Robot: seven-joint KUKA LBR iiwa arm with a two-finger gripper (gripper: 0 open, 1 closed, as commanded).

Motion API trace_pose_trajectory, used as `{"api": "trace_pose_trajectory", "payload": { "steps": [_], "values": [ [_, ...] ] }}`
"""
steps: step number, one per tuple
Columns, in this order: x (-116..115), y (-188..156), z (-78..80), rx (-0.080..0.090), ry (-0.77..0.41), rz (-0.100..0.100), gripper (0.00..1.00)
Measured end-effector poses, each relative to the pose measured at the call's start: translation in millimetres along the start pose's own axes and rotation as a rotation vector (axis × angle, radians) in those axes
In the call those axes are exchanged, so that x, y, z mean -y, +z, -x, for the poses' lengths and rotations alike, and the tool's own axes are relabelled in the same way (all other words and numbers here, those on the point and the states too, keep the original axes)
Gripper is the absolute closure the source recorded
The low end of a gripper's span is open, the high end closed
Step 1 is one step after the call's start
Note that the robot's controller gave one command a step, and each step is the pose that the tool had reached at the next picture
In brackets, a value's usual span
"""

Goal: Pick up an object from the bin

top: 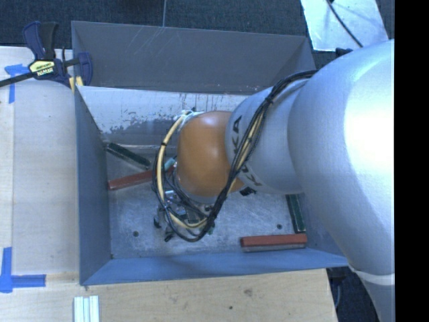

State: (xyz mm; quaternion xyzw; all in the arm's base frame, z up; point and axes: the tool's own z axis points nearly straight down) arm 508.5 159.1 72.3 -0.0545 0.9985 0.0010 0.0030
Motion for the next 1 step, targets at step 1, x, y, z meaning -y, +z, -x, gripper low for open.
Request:
{"api": "trace_pose_trajectory", "payload": {
  "steps": [1],
  "values": [
    [0.7,1.9,-1.5,-0.004,0.001,-0.002,0.0]
  ]
}}
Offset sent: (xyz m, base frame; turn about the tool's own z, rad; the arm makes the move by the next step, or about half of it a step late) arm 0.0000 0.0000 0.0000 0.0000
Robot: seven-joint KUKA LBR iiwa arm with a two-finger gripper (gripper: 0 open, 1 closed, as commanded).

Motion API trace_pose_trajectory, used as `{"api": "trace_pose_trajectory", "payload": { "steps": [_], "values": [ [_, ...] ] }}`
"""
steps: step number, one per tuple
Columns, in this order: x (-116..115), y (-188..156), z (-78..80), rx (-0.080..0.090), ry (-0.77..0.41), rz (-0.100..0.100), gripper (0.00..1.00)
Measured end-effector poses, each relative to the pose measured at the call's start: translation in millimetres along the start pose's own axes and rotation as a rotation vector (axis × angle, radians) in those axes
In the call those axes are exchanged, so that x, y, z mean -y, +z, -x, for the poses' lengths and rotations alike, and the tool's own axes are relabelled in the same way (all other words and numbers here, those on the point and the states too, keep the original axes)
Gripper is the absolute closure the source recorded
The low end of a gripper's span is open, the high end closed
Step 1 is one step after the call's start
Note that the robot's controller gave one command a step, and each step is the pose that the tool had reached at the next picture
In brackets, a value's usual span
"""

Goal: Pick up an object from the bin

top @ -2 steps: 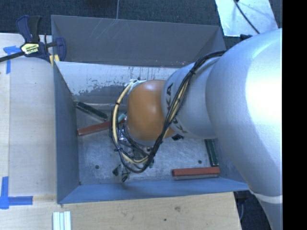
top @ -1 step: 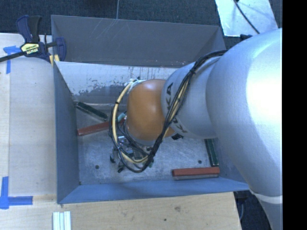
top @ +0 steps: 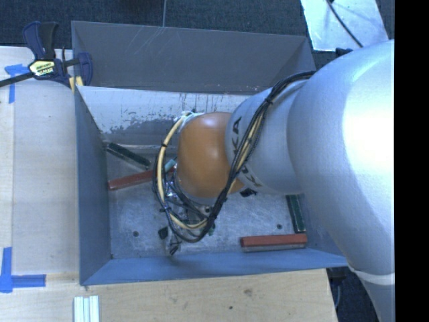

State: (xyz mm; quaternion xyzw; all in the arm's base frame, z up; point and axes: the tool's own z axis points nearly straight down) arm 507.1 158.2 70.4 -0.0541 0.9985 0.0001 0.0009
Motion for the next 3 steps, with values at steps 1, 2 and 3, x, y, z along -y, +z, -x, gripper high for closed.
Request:
{"api": "trace_pose_trajectory", "payload": {
  "steps": [1,2,3],
  "values": [
    [0,0,0.6,0.001,0.0,0.0,1.0],
    [37,-73,23.2,0.005,0.617,0.001,1.0],
    [54,-88,16.5,0.001,0.333,-0.001,1.0]
  ]
}}
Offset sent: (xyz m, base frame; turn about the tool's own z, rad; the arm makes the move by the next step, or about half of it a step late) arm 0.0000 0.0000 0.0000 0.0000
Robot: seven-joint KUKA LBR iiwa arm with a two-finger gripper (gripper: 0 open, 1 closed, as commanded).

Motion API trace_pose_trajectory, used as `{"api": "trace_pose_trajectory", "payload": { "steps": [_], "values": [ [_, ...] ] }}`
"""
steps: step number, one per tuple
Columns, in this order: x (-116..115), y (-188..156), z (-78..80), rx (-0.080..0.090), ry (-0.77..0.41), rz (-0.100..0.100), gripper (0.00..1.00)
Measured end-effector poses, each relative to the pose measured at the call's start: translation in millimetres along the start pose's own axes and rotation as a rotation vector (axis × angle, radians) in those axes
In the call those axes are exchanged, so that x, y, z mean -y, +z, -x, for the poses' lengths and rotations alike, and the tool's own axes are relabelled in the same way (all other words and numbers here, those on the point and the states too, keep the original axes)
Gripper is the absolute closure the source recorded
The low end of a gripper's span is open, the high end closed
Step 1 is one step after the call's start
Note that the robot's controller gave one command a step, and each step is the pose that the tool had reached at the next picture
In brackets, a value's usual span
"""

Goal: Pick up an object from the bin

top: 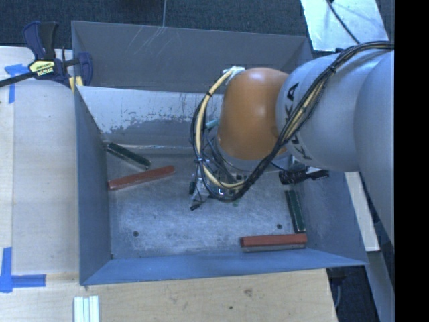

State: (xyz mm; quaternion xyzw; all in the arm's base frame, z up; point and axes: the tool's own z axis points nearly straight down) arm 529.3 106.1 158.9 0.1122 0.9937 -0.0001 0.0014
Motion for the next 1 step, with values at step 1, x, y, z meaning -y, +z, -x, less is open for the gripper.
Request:
{"api": "trace_pose_trajectory", "payload": {
  "steps": [1],
  "values": [
    [9.4,-46.1,35.2,0.006,-0.504,0.001,1.0]
  ]
}}
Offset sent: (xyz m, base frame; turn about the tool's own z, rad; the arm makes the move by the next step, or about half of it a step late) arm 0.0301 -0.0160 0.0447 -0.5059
